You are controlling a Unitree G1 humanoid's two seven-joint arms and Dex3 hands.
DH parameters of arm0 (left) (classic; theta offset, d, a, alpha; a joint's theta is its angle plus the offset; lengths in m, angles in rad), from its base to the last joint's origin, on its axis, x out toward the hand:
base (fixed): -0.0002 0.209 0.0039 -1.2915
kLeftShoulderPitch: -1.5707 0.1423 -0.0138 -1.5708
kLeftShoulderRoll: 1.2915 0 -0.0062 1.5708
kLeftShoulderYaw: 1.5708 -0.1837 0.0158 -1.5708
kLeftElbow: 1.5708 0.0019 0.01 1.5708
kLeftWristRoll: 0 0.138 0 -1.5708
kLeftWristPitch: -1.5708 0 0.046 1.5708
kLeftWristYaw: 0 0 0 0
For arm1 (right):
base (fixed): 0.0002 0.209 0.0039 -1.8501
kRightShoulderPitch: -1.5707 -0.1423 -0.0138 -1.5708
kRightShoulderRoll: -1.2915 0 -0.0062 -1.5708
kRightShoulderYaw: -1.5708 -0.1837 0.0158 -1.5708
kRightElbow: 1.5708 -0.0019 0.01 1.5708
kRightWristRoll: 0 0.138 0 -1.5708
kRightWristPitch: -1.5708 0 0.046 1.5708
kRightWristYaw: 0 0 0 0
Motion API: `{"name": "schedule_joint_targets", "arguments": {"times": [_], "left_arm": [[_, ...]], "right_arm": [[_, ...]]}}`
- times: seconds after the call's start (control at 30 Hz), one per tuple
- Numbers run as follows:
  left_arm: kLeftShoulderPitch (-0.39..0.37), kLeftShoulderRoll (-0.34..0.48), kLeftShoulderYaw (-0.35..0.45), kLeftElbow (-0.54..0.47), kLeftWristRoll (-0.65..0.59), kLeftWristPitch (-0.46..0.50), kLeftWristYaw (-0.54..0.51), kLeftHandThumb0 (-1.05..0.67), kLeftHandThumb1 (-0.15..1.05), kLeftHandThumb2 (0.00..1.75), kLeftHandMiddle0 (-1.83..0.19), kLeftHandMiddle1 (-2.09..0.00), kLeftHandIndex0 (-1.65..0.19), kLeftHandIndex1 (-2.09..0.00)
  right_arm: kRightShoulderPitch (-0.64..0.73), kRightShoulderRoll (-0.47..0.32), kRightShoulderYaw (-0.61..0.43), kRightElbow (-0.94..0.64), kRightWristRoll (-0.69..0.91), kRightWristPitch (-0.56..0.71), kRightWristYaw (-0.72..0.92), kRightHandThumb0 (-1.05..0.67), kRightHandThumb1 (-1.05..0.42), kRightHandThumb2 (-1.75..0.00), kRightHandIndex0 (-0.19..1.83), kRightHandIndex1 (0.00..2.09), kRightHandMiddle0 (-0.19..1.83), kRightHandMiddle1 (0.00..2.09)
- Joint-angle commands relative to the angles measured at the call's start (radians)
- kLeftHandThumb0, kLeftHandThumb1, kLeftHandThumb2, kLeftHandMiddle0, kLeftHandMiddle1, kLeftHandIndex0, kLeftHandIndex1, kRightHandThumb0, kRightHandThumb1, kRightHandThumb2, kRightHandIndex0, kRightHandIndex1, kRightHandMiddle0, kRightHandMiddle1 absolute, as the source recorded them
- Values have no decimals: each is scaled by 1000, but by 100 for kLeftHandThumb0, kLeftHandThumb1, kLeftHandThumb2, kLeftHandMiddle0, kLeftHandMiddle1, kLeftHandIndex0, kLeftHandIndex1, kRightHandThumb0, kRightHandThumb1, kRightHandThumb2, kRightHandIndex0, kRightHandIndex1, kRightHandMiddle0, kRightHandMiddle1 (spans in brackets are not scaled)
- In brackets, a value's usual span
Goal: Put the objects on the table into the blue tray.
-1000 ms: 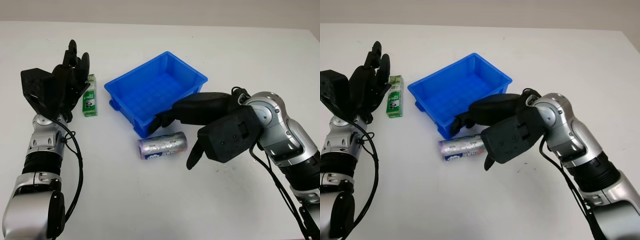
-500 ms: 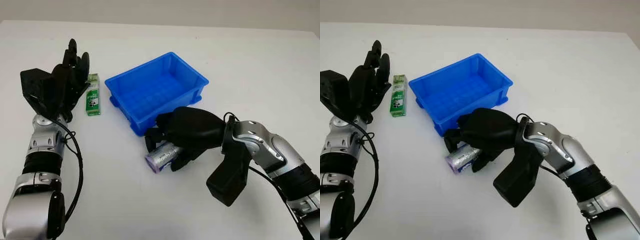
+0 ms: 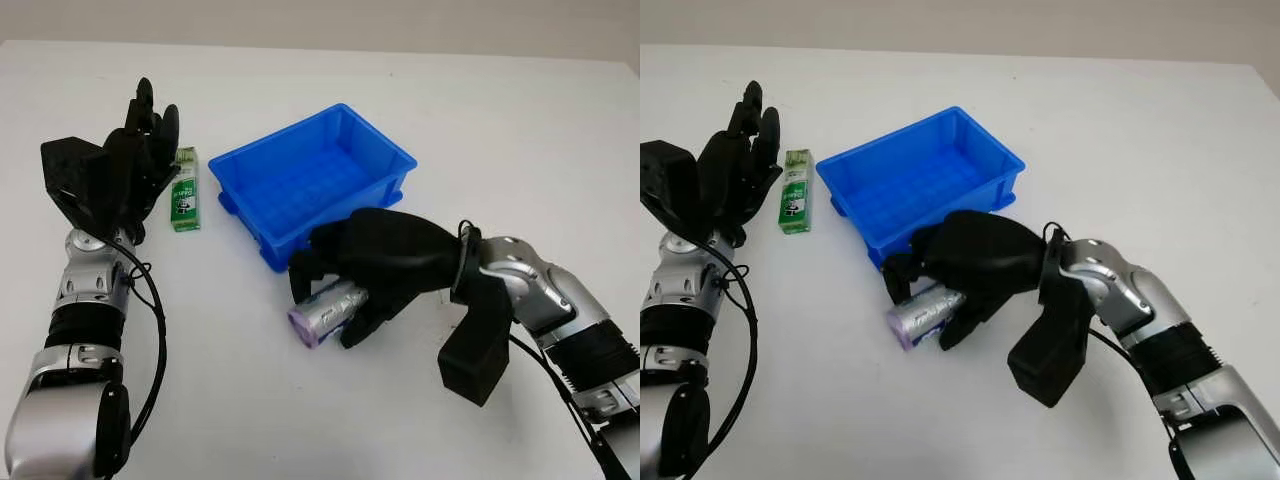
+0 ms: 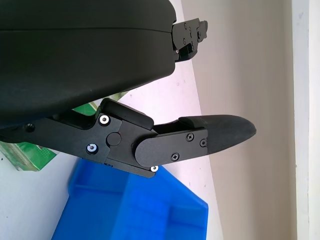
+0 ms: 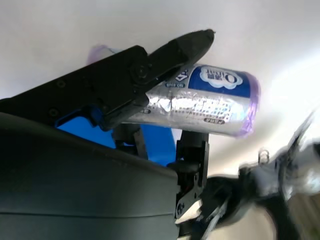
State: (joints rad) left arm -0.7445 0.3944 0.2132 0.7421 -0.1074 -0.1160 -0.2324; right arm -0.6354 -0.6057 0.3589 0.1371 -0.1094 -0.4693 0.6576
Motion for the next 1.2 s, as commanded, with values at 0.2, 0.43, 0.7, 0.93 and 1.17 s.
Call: {"name": "schedule_joint_targets", "arguments": {"times": [0.2, 0.43, 0.7, 0.93, 1.17], "left_arm": [[-13, 7, -2, 6, 2, -5, -1, -77, 105, 59, 19, 0, 19, 0], [-19, 7, -3, 16, 5, -10, 2, -77, 105, 58, 19, 0, 19, 0], [-18, 6, -9, 15, 12, -4, 3, -78, 105, 59, 19, 0, 19, 0], [0, -4, -7, 0, 6, -17, 6, -79, 105, 59, 19, 0, 19, 0], [16, -16, -5, -18, 4, -15, 19, -78, 105, 60, 19, 0, 19, 0]], "right_arm": [[-156, 18, -196, -183, 374, 453, 170, -41, -105, -16, 130, 209, 87, 209], [-265, 116, -301, -51, 480, 562, 154, -42, -105, -16, 127, 209, 93, 209], [-416, 218, -286, 303, 96, 260, -283, -37, -105, -24, 123, 209, 92, 209], [-588, 210, -137, 816, -359, -176, -822, -40, -105, -21, 108, 209, 69, 209], [-672, 237, -31, 1051, -487, -245, -910, -38, -105, -24, 95, 209, 49, 209]]}}
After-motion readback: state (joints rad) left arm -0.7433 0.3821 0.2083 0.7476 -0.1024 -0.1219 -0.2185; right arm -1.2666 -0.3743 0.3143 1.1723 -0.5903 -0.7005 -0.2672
